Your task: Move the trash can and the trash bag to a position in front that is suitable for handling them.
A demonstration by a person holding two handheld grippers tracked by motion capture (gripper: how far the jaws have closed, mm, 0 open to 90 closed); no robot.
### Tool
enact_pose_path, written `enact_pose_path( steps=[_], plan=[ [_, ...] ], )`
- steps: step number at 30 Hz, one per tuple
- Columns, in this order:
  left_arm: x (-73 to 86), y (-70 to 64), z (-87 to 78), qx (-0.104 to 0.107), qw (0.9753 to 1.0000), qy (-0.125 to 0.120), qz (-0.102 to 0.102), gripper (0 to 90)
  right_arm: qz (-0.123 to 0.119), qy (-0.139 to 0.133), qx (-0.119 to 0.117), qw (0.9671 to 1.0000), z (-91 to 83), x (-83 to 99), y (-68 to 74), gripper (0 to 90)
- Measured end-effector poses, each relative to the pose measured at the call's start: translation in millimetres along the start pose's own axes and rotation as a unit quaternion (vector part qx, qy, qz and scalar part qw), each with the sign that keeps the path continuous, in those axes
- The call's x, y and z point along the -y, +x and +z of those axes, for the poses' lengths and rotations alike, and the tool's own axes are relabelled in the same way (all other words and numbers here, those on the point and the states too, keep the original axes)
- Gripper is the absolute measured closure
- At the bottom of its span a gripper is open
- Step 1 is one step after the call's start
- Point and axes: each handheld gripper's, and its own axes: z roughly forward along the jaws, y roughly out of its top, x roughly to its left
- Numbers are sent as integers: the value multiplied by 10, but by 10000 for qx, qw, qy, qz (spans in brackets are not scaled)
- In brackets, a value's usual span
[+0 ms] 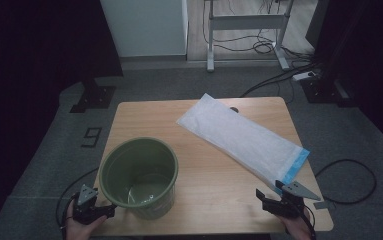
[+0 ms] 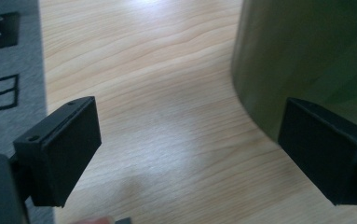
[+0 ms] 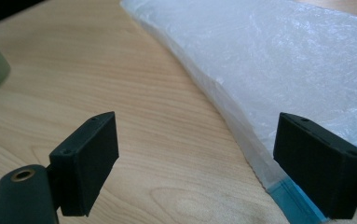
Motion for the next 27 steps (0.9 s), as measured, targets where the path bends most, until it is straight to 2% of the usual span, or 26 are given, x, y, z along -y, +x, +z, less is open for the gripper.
enact_pose_path(
  steps=[4,7,10,11,12,16,19,21,23,27],
  plan=[
    [-24,-34,-59,183,9995,-104,238,44,-132,13,166,9998,-2,-17,27,131],
    [-31,-59,-125,268,9988,-196,373,47,-46,-29,266,9996,-20,-23,17,132],
    [-20,-96,-210,579,9962,-321,564,33,56,-77,207,9997,-31,-18,-4,133],
    [-23,-124,-244,768,9941,-360,674,40,56,-78,205,9997,-30,-18,-8,133],
    [-30,-142,-256,860,9929,-386,724,40,35,-86,226,9997,-28,-23,-16,134],
    [-95,-282,-263,1301,9851,-484,1018,37,62,-154,232,9996,-29,-38,-17,140],
    [-156,-397,-253,1674,9767,-582,1213,40,89,-140,152,9997,-2,-38,-13,142],
    [-208,-483,-224,1586,9762,-560,1369,42,42,-108,120,9999,15,-34,-1,142],
    [-239,-527,-191,1652,9744,-575,1409,69,-12,-77,79,9999,14,-25,10,142],
    [-290,-588,-129,1699,9732,-568,1443,71,-73,-98,56,9999,-20,-7,10,145]
  ],
)
